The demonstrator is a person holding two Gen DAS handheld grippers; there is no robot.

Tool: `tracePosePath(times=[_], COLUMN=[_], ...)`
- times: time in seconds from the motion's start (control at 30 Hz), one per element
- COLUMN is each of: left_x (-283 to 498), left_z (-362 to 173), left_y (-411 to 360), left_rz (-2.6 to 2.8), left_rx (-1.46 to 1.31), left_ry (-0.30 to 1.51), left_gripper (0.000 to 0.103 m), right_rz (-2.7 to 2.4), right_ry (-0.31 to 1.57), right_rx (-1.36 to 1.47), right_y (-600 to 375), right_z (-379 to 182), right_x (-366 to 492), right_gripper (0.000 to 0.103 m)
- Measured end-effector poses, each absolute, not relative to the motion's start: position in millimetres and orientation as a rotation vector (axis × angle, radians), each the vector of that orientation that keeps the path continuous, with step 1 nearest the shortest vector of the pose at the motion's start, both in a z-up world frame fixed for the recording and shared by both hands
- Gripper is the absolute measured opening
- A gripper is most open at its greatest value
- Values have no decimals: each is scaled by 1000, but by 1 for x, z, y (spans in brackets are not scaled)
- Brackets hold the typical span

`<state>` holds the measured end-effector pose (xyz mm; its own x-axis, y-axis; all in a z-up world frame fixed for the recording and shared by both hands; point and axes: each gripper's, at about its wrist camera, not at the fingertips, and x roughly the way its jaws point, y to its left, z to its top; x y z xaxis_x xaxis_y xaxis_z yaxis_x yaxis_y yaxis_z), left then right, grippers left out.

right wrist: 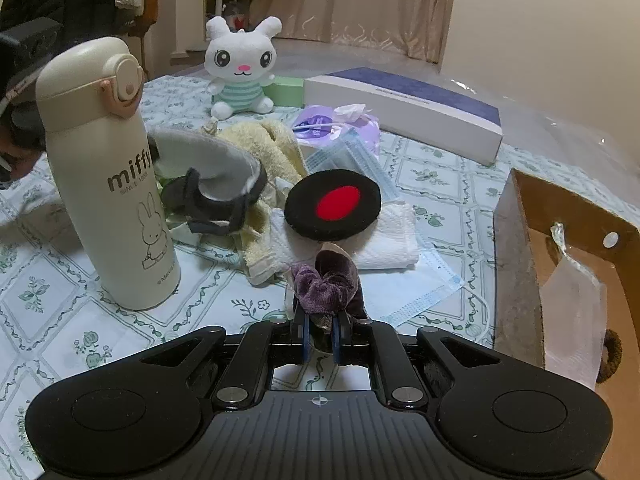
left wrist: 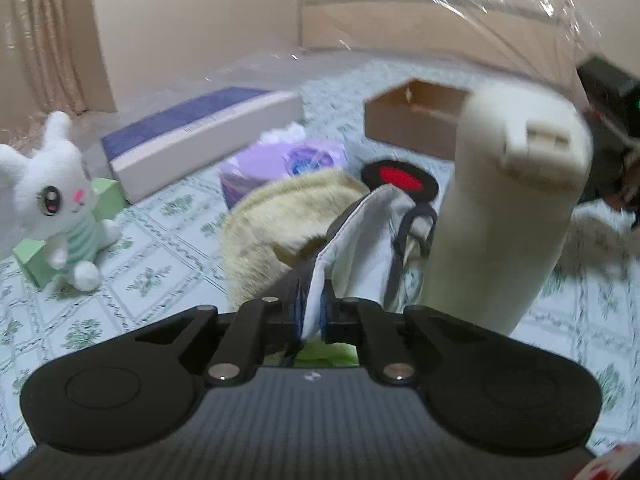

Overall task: Organize soft objects
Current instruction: 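Grasp the grey cloth with the left tool while the right tool holds the scrunchie, then carry the grey cloth and scrunchie over the cardboard box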

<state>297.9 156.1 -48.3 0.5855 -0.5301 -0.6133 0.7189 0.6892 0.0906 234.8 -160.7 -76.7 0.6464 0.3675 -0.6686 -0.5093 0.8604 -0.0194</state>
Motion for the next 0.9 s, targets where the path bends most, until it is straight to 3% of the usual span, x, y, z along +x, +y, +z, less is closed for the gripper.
tracePosePath(times=[0.9], left_x=[168], left_z=[39], left_y=[211], left_rz=[-45], left_rx=[-12], left_ry=[553], left_gripper=[4], right_rz=[469], right_ry=[653], right_rx=[-149], right_y=[-179], right_z=[-35], right_x=[178], right_gripper=[10])
